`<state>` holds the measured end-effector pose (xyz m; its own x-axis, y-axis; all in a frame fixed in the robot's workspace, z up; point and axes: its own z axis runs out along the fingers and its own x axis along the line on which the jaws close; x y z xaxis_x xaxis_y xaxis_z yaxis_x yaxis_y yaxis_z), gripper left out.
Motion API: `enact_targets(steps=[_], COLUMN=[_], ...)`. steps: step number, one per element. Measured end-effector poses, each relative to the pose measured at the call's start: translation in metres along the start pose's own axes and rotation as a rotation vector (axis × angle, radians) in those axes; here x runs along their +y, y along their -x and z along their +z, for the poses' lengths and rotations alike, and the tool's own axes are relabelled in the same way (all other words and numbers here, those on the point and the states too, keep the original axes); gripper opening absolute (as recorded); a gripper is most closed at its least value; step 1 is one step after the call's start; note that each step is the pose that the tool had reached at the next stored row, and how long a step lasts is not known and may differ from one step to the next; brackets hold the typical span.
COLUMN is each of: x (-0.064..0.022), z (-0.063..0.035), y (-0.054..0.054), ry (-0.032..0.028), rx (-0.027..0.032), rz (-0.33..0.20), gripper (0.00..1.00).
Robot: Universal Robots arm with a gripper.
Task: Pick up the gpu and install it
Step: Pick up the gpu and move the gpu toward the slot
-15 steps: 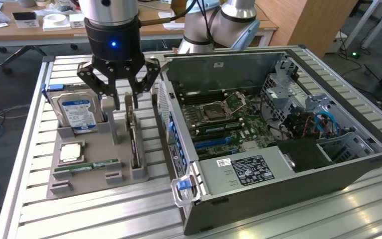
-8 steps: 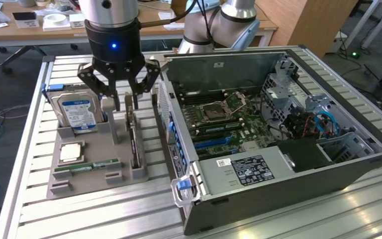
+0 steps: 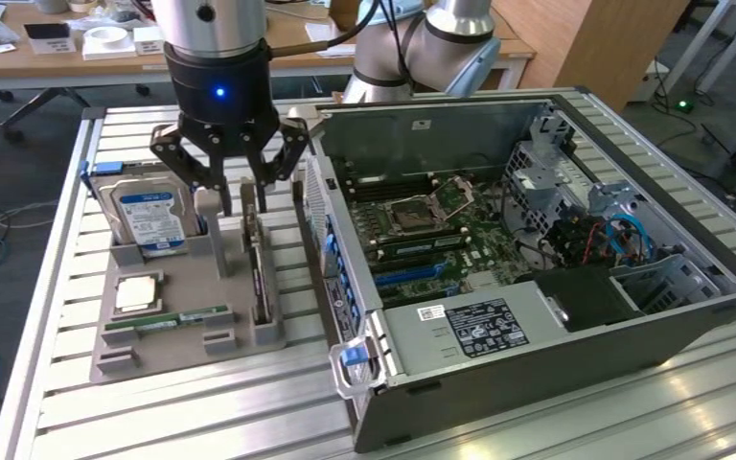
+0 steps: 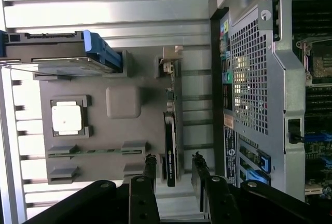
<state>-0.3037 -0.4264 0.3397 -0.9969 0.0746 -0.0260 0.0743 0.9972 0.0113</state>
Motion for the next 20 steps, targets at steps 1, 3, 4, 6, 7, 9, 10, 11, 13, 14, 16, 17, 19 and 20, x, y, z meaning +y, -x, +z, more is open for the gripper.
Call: enact_targets(steps=[1, 3, 4, 6, 7, 9, 10, 11, 13, 14, 16, 17, 19, 20], x=[0.0000, 0.0000, 0.0000, -0.0001, -0.0001, -0.0001, -0.0001, -0.0001, -0.0001, -0.0001, -0.0001, -0.0001, -0.0002, -0.0002], z=[0.0005, 0.0015, 0.0022, 0.0043, 0.0054, 0.0072, 0.0081, 0.0089, 0.0104, 0.0112, 0.0127, 0.0135, 0.0150, 0.0157], y=[0.000, 0.000, 0.000, 0.000, 0.000, 0.000, 0.000, 0.000, 0.000, 0.000, 0.000, 0.000, 0.000, 0.000], ry=[0.0001, 0.0000, 0.0001, 0.0001, 0.0000, 0.0001, 0.0000, 0.0001, 0.0000, 0.0000, 0.0000, 0.0001, 0.0000, 0.0000], rx=[0.0000, 0.0000, -0.0002, -0.0005, -0.0005, -0.0006, -0.0007, -0.0007, -0.0008, -0.0008, -0.0008, -0.0009, -0.0009, -0.0008], rz=[0.000, 0.000, 0.000, 0.001, 0.001, 0.001, 0.002, 0.002, 0.002, 0.003, 0.003, 0.003, 0.004, 0.004], gripper=[0.42, 0.42, 0.42, 0.42, 0.42, 0.42, 0.42, 0.42, 0.42, 0.42, 0.42, 0.42, 0.42, 0.42])
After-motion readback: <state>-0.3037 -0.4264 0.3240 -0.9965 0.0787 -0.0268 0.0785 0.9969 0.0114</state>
